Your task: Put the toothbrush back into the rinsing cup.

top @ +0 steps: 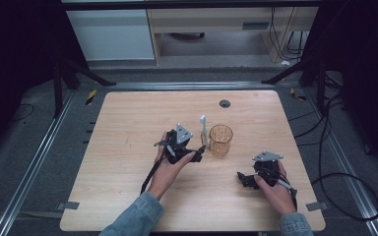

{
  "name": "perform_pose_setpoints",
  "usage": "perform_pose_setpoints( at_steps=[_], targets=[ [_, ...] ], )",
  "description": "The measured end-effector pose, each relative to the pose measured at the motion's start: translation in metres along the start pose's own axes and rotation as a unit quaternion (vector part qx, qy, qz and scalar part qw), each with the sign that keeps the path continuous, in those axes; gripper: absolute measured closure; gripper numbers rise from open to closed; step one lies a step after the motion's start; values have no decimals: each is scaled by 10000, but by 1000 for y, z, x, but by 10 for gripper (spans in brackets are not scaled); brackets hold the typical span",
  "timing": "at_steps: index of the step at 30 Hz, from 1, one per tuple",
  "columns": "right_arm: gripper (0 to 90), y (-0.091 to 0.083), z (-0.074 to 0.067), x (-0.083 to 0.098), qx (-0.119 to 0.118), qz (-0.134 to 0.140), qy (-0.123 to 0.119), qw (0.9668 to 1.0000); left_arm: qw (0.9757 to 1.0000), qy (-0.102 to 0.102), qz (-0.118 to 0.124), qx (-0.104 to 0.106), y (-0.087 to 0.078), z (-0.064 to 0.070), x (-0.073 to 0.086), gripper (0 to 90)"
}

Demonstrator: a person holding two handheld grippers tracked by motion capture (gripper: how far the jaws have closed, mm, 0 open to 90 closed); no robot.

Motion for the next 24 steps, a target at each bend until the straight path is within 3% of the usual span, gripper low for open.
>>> perform_pose_setpoints(
  at_steps=[9, 17, 24],
  targets=[
    [4, 0, 0, 0, 2, 0, 1, 10000, 9999, -66, -113, -105, -20, -20, 20, 63],
    [4, 0, 0, 0, 3, 0, 4, 10000, 9983, -503, -122, -271, -34, -56, 36, 63],
    [4, 0, 0, 0, 2, 1, 2, 10000, 9942, -861, -332, -549, -42, -91, 52, 74]
  ],
)
Point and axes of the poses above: each handheld gripper's, and its own axes: y roughly forward along the jaws, x roughly out of its underside, z roughly to its right, the point moved 1 cm from there along y, roughly forward along the jaws, and after that the axes turned 14 degrees about -z, right-handed, at the moved point
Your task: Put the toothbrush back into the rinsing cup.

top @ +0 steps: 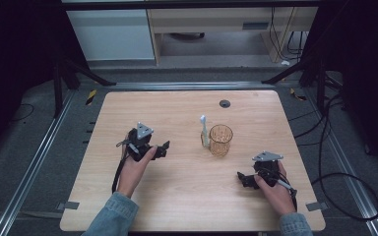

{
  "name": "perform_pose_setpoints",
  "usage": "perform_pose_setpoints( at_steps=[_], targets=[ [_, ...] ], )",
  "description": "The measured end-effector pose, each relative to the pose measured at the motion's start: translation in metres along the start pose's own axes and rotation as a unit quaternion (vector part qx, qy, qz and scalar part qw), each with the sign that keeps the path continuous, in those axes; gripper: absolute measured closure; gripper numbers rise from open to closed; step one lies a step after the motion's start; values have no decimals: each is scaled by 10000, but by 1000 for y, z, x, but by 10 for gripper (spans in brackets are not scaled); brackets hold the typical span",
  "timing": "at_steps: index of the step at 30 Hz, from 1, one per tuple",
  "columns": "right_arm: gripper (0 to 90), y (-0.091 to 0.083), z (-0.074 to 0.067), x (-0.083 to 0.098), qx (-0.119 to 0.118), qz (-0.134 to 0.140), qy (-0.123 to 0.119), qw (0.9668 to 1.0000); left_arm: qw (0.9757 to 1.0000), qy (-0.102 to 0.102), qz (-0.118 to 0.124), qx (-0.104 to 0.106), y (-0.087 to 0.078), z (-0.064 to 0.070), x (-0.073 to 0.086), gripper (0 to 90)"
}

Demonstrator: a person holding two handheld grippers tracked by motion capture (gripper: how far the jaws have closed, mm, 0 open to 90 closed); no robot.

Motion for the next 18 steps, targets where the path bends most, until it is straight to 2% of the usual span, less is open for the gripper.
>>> perform_pose_setpoints(
  at_steps=[6, 8, 13, 18],
  targets=[
    [4, 0, 0, 0, -2, 2, 4, 10000, 9992, -214, -244, -227, 2, -30, 18, 74],
    [4, 0, 0, 0, -2, 2, 2, 10000, 9977, -190, -447, -470, 5, -40, 24, 75],
    [4, 0, 0, 0, -5, 1, 2, 10000, 9952, -451, -661, -567, 11, -63, 38, 79],
    [4, 0, 0, 0, -4, 1, 2, 10000, 9930, -613, -775, -642, 12, -78, 45, 79]
  ],
)
Point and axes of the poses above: each handheld gripper's, and its own axes: y roughly forward along the jaws, x roughly out of its underside, z roughly to its right, the point moved 1 cm from there along y, roughly forward along the jaws, and after that the axes turned 14 degrees about -z, right-handed, at the moved point
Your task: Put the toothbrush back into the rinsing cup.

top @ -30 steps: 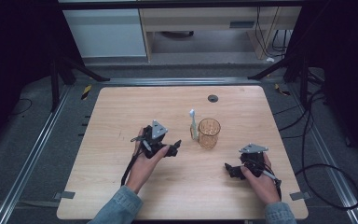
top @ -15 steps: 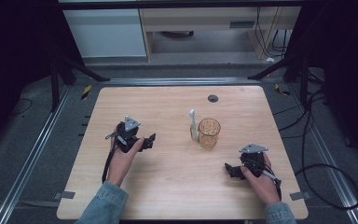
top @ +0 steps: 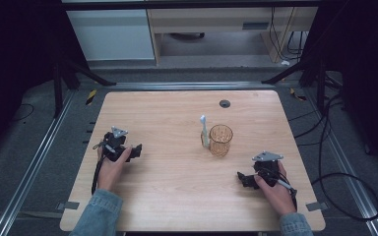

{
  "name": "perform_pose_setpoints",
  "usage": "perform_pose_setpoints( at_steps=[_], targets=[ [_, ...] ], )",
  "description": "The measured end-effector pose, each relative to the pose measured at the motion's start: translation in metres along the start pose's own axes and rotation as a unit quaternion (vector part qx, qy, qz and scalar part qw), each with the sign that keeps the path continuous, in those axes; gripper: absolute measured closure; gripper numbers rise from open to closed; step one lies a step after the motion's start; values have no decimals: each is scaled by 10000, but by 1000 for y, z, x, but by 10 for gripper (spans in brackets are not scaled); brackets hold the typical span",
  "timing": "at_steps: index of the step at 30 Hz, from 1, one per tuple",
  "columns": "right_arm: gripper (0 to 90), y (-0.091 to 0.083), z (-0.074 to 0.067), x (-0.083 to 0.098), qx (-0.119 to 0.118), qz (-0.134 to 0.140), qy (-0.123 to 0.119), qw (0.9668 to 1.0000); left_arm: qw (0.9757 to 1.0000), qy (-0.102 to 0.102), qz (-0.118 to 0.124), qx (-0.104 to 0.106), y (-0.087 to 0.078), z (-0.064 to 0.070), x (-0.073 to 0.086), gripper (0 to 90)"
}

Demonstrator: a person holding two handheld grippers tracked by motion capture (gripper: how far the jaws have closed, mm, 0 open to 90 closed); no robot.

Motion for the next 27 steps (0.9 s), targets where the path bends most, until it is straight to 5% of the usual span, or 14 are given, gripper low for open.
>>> perform_pose_setpoints(
  at_steps=[13, 27],
  targets=[
    [4, 0, 0, 0, 0, -1, -1, 10000, 9992, -326, -128, -205, 7, -34, 12, 79],
    [4, 0, 0, 0, 0, 0, -1, 10000, 9985, -432, -288, -182, 23, -44, 18, 76]
  ],
)
Point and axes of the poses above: each handheld gripper's, and its own axes: y roughly forward along the jaws, x roughly out of its underside, z roughly to its right, the point moved 1 cm from there along y, roughly forward along the jaws, and after that the axes turned 14 degrees about -z, right-handed, at the moved point
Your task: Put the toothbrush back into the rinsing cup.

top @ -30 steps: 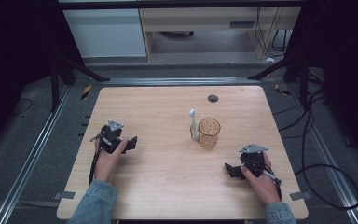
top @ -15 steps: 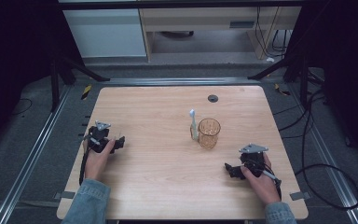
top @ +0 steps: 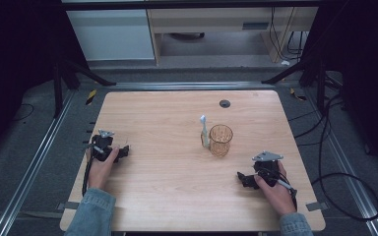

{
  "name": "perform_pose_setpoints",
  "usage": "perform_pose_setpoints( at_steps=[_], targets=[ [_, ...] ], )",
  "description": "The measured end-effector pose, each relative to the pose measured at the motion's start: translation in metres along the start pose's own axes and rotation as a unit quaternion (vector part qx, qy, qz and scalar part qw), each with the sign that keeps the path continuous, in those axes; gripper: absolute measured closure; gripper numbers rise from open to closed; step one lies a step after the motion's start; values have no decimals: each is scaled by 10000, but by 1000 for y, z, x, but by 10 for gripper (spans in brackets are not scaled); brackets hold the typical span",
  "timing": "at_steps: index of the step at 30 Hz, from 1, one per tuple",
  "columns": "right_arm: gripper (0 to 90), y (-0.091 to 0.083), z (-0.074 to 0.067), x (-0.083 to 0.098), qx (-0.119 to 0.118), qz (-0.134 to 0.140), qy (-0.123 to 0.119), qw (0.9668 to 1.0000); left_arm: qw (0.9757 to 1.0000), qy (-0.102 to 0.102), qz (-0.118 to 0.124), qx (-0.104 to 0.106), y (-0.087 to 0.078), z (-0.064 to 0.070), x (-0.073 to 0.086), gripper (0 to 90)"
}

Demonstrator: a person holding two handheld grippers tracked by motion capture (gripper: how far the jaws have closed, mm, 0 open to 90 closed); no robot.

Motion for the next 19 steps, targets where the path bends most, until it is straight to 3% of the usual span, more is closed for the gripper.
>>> perform_pose_setpoints(
  at_steps=[7, 19],
  targets=[
    [4, 0, 0, 0, -1, -1, -2, 10000, 9999, -45, 119, 96, 3, -1, 2, 60],
    [4, 0, 0, 0, -1, 0, 2, 10000, 9999, -20, 67, 104, 3, -1, 2, 21]
  ],
)
Point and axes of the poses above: each handheld gripper's, and its own axes: y roughly forward along the jaws, x roughly out of its underside, z roughly to its right, the point moved 1 cm from there along y, roughly forward along the jaws, and after that the axes turned 14 degrees about -z, right-handed, at the moved point
